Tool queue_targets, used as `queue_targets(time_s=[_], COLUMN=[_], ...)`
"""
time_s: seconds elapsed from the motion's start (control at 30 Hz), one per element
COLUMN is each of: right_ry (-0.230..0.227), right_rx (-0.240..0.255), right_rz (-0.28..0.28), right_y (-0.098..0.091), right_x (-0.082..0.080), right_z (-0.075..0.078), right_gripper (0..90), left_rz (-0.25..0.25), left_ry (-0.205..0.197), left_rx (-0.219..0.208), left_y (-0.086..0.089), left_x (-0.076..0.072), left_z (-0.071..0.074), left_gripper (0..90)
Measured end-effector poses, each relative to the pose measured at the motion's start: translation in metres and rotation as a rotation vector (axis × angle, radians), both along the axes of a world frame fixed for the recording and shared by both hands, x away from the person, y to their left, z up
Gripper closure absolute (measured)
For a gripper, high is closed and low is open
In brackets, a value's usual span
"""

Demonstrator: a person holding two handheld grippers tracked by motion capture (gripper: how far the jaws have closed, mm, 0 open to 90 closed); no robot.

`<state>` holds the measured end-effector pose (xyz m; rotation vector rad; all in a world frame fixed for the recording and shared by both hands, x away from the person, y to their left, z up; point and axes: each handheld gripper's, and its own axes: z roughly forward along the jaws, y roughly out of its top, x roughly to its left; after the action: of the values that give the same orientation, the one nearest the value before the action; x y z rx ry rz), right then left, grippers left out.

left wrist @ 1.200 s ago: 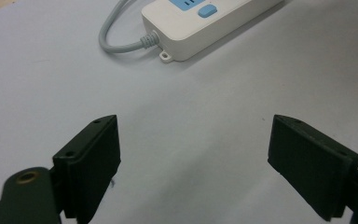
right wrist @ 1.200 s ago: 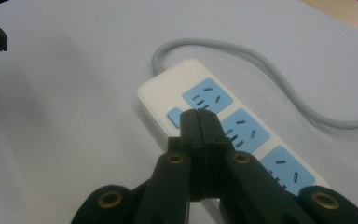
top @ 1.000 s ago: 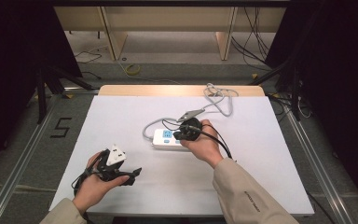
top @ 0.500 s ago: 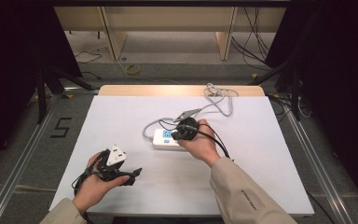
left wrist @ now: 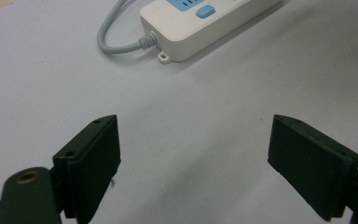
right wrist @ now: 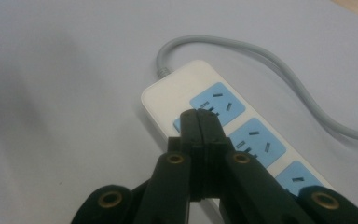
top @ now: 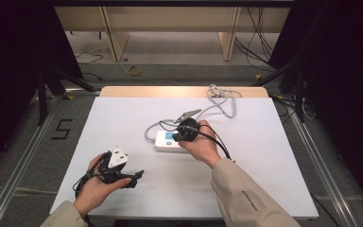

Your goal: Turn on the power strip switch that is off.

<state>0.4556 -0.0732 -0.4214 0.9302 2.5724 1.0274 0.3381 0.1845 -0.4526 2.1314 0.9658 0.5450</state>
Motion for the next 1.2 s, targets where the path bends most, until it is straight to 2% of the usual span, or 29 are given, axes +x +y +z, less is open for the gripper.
queue_targets(time_s=[1.2], right_ry=[0.036], right_rx=[-0.065], right_rz=[0.026], right_y=[0.022], right_x=[0.011], right_z=[-0.008], right_gripper=[90.0], left_rz=[-0.005], left_ry=[0.003], left_rx=[0.002], left_y=[0.000], left_x=[0.000], left_z=[0.000], left_gripper=[16.5])
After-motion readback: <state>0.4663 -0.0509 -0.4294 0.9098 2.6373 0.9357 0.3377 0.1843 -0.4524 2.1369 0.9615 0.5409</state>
